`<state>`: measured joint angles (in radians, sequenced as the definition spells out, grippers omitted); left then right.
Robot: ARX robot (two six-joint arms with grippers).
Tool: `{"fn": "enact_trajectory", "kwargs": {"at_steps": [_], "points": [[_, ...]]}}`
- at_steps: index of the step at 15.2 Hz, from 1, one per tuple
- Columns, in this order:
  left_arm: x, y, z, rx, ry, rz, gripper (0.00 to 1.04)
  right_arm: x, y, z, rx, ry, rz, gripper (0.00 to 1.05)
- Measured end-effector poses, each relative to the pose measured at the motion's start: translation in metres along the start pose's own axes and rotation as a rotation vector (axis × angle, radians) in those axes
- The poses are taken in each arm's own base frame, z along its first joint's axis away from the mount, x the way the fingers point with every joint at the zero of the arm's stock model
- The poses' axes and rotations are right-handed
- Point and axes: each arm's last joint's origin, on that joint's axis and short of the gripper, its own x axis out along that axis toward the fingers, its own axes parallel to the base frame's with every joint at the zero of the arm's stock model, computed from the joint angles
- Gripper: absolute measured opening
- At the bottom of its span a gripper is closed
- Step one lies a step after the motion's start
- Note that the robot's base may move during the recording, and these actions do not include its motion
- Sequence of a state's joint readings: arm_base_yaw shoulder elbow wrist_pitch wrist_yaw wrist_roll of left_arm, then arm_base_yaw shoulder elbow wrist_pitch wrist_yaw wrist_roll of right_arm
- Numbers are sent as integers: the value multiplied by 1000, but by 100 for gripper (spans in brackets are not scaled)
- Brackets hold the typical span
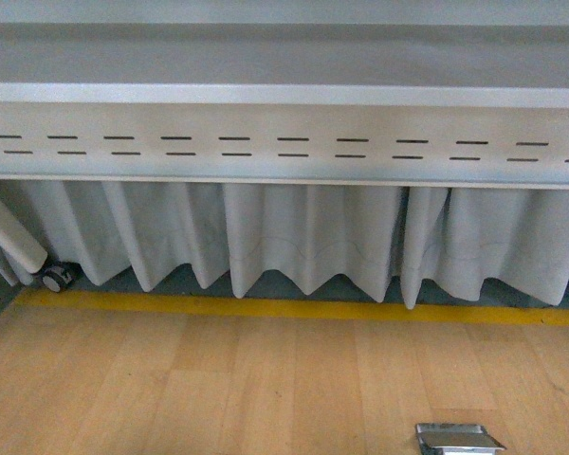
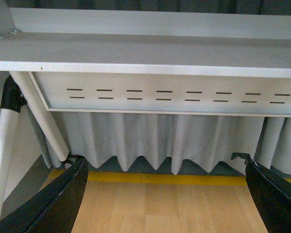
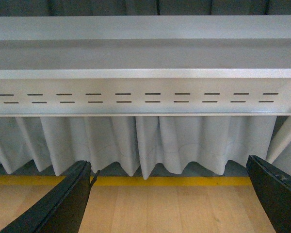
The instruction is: Open oven
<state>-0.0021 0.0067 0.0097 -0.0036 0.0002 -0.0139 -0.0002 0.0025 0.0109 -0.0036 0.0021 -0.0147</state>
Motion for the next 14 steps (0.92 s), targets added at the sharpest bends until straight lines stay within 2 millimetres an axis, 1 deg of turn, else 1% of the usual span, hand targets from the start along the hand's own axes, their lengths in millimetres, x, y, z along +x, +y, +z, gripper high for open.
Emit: {"fn": "enact_trajectory", "kwargs": {"at_steps": [14], "points": [[0,0,0,0,0,0,98,0,0,0,0,0,0,98]]}}
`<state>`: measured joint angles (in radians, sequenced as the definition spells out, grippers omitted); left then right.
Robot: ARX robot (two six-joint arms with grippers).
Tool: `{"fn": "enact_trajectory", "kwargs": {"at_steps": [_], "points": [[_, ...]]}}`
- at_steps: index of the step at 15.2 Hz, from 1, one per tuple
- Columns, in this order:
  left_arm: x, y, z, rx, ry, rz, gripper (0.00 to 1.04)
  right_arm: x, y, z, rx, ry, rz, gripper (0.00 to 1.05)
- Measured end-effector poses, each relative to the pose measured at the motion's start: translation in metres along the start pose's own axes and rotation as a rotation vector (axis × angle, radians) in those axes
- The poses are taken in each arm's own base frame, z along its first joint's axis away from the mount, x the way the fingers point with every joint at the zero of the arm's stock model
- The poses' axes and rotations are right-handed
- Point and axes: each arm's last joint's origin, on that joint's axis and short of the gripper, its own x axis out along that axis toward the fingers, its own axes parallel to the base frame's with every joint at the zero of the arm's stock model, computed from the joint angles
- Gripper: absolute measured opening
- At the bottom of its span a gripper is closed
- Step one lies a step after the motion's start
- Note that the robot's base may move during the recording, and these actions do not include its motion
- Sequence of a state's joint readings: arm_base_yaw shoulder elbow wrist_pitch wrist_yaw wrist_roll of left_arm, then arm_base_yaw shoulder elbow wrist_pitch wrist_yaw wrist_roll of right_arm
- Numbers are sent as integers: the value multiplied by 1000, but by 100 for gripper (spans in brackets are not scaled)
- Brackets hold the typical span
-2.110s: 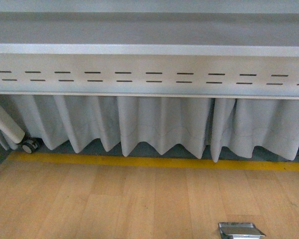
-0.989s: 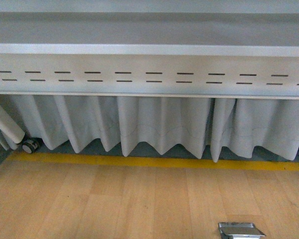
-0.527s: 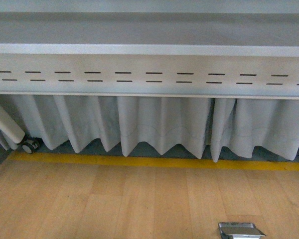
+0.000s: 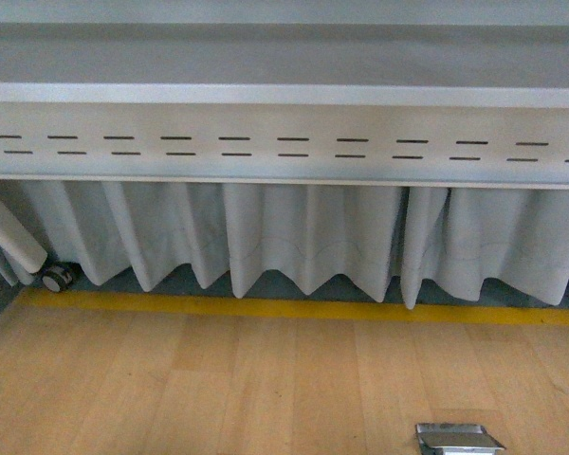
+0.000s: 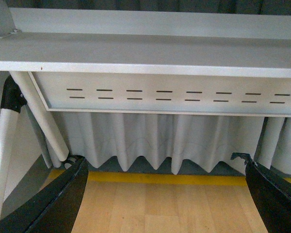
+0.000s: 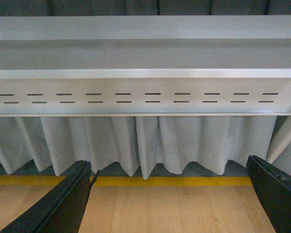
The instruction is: Open oven
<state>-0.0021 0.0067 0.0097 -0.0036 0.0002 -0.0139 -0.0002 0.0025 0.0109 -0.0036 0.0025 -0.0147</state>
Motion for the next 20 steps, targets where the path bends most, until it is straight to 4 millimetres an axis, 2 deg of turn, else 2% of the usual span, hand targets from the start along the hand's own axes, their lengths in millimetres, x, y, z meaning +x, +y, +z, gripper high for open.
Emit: {"fn": "enact_trajectory", "kwargs": {"at_steps": [20], "points": [[0,0,0,3,0,0,98,0,0,0,0,1,3,98]]}}
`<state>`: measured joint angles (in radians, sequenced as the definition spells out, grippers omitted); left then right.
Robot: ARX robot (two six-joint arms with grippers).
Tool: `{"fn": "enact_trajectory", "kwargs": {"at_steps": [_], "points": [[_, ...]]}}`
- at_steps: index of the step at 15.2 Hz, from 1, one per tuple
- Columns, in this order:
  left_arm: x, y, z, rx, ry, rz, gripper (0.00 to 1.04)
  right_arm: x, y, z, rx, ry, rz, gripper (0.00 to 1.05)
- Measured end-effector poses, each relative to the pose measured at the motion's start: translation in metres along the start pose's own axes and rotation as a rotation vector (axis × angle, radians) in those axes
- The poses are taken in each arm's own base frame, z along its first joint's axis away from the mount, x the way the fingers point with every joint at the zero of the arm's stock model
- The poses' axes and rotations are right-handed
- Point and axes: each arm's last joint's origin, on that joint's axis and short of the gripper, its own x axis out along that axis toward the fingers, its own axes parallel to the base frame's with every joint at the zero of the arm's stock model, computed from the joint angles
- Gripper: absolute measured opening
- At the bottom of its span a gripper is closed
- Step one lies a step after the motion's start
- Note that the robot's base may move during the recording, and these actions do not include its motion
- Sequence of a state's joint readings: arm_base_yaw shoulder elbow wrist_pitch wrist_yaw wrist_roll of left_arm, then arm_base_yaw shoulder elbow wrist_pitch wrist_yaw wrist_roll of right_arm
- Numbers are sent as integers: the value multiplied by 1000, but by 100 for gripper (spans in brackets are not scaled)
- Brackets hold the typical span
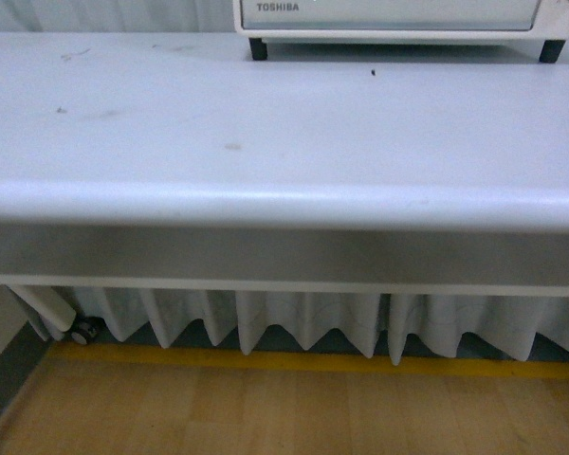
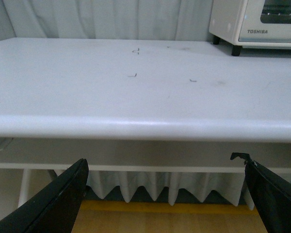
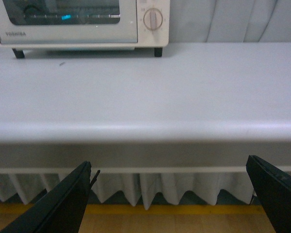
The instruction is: Open oven
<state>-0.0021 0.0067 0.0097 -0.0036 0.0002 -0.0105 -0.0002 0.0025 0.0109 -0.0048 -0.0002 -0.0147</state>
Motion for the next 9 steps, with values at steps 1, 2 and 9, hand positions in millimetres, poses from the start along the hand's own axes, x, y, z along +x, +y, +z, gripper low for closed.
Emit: {"fn": "enact_trajectory", "kwargs": {"at_steps": [1,2,9], "points": [[0,0,0,0,0,0,98,0,0,0,0,0,0,98],[0,0,0,0,0,0,98,0,0,0,0,0,0,98],[0,0,0,0,0,0,98,0,0,0,0,-1,0,98]]}}
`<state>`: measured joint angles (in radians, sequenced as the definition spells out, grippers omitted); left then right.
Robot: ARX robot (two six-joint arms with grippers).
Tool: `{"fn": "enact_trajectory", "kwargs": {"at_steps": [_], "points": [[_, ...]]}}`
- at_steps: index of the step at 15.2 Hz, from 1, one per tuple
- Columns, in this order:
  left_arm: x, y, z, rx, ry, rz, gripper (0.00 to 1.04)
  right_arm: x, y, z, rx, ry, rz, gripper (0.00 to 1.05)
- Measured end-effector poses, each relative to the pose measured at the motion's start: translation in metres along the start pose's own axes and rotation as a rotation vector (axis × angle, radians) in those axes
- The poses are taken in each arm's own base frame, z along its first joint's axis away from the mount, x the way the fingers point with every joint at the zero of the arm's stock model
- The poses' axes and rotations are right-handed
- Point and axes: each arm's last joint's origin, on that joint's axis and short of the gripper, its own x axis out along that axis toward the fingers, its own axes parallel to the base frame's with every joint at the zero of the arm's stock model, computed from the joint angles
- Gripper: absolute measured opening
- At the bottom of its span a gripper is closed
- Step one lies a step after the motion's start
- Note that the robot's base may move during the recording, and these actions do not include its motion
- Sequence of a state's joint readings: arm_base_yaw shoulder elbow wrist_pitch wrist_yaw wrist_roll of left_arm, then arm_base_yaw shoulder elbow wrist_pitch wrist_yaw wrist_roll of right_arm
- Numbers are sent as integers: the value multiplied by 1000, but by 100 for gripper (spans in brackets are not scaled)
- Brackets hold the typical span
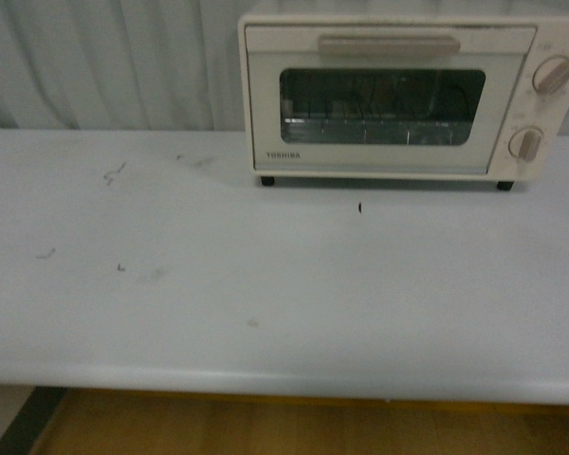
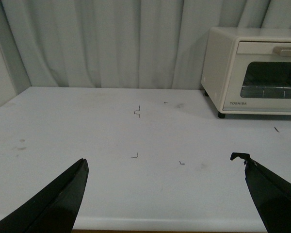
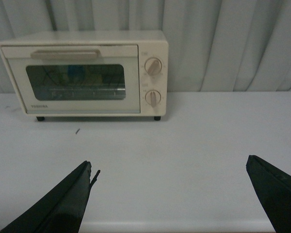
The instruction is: Open oven
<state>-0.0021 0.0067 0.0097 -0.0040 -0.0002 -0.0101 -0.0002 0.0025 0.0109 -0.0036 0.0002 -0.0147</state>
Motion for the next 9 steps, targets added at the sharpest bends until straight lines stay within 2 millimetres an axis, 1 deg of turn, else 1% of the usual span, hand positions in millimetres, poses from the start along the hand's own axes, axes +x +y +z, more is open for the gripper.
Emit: {"fn": "enact_trajectory", "kwargs": {"at_steps": [9], "points": [[0,0,0,0,0,0,98,0,0,0,0,2,0,98]]}}
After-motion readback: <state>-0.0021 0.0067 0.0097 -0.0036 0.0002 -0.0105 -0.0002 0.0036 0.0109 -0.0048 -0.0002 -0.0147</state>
